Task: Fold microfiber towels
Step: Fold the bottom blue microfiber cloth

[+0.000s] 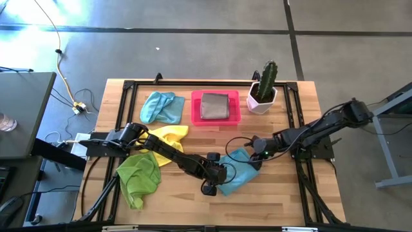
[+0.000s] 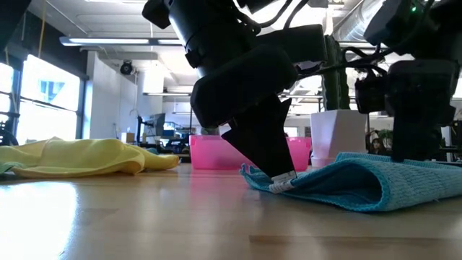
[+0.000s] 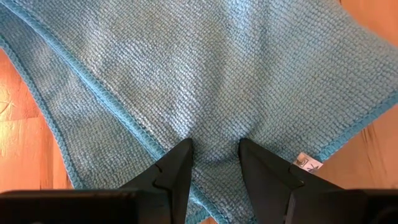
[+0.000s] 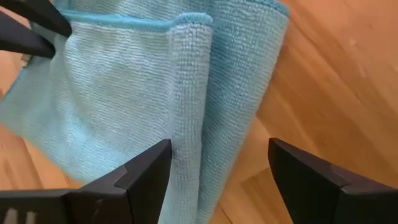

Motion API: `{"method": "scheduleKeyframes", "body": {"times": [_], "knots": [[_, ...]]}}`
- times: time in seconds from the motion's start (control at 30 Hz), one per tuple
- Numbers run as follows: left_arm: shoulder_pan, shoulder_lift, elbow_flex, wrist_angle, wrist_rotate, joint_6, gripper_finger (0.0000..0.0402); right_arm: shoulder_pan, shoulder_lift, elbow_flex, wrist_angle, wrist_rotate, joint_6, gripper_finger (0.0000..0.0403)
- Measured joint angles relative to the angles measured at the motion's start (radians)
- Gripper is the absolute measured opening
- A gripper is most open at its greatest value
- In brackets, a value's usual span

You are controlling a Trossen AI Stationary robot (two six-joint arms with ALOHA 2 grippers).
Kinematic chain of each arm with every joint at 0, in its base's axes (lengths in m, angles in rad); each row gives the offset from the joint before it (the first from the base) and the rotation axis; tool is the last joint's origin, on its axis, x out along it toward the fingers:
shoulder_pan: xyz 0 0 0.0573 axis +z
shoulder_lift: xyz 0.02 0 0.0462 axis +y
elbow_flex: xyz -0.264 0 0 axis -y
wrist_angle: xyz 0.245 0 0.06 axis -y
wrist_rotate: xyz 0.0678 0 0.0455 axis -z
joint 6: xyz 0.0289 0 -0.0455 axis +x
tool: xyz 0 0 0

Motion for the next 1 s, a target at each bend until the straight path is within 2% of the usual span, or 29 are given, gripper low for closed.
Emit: {"method": "scheduleKeyframes", "body": {"times": [0.23, 0.47, 0.63, 0.9, 1.0], "knots": [[0.0, 0.0, 0.0, 0.003, -0.001, 0.0, 0.0126, 0.0, 0.094, 0.004, 0.093, -0.018, -0.011, 0.0259], [0.0, 0.0, 0.0, 0.003, 0.0, 0.0, 0.0126, 0.005, 0.11, 0.003, 0.128, -0.003, -0.012, 0.0247], [0.0, 0.0, 0.0, 0.004, -0.013, 0.0, 0.0126, 0.026, 0.116, -0.001, 0.148, 0.028, -0.033, 0.0182], [-0.002, -0.003, -0.003, 0.015, -0.148, -0.018, 0.0126, 0.057, 0.119, -0.002, 0.157, 0.087, -0.039, 0.0027], [-0.01, -0.021, -0.005, -0.006, -0.152, -0.023, 0.0126, 0.059, 0.119, -0.002, 0.167, 0.06, -0.028, 0.0009]]}}
